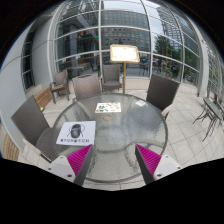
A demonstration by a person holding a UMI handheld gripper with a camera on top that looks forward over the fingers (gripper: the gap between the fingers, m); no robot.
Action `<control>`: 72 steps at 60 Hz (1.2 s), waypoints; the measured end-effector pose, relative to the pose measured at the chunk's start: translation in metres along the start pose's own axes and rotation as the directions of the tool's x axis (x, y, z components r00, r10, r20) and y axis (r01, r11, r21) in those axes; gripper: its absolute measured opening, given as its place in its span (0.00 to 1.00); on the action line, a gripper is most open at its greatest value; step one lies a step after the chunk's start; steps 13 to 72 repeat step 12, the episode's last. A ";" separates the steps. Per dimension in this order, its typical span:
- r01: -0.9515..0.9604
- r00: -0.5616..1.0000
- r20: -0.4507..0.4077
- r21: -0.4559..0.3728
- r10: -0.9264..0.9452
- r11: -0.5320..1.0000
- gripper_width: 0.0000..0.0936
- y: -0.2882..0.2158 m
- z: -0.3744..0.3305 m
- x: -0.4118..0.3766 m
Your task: Arrange mouse
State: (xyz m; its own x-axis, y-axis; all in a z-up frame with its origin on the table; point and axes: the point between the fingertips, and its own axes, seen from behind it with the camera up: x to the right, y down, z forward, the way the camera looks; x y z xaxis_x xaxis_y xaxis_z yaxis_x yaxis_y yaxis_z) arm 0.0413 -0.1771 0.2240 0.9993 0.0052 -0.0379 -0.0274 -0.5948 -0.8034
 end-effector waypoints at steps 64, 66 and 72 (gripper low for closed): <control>-0.007 1.000 0.007 0.018 0.007 1.000 0.92 -0.007 -0.001 0.007; -0.007 1.000 0.007 0.018 0.007 1.000 0.92 -0.007 -0.001 0.007; -0.007 1.000 0.007 0.018 0.007 1.000 0.92 -0.007 -0.001 0.007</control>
